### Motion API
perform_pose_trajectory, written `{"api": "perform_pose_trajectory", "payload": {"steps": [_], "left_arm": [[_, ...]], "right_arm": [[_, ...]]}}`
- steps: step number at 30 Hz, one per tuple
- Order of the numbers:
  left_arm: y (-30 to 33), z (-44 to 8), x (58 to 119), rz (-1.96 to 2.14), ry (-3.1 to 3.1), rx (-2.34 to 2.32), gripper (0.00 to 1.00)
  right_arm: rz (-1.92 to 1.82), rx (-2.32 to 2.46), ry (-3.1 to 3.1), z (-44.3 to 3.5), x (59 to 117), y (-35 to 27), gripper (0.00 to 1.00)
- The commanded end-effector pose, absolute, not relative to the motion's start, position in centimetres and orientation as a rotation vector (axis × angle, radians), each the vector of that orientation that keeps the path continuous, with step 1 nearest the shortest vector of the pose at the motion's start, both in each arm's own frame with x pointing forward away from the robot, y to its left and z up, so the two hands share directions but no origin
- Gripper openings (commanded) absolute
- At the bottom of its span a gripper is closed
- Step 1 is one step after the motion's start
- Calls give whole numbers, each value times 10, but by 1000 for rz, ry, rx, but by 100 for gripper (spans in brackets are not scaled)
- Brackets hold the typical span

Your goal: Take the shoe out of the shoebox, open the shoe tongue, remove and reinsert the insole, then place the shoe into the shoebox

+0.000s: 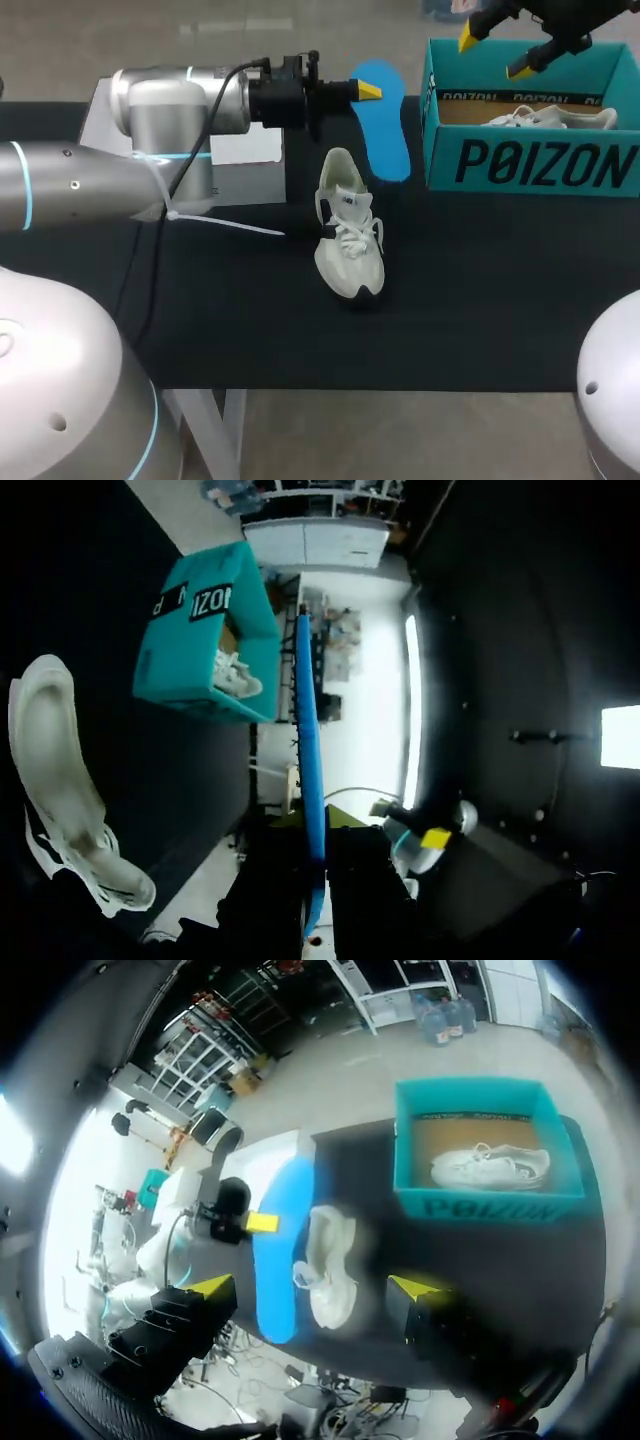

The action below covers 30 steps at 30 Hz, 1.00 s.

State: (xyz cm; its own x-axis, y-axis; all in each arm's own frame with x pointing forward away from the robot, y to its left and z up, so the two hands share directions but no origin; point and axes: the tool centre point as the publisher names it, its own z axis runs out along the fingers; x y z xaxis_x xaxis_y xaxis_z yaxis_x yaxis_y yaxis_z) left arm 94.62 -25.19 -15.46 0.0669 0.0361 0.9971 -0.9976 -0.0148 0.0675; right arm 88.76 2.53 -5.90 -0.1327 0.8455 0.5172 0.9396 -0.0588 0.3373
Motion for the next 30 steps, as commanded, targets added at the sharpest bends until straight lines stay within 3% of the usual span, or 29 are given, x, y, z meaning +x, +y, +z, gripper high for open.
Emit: {"api": "perform_pose_trajectory", "payload": {"steps": [1, 7, 12, 30], "left_arm": [[-254, -159, 945, 1076, -857, 1284, 0], [-254, -159, 945, 1076, -857, 1284, 0], [-256, -159, 945, 1113, -878, 1274, 0], [-285, -151, 937, 1137, -960, 1183, 0]], "right_arm": [[-868, -2059, -2098, -57, 886, 27, 100], [-868, -2059, -2098, -57, 886, 27, 100], [-487, -2386, -2121, -64, 890, 22, 100], [-70, -2498, -2210, -46, 928, 73, 100]]}}
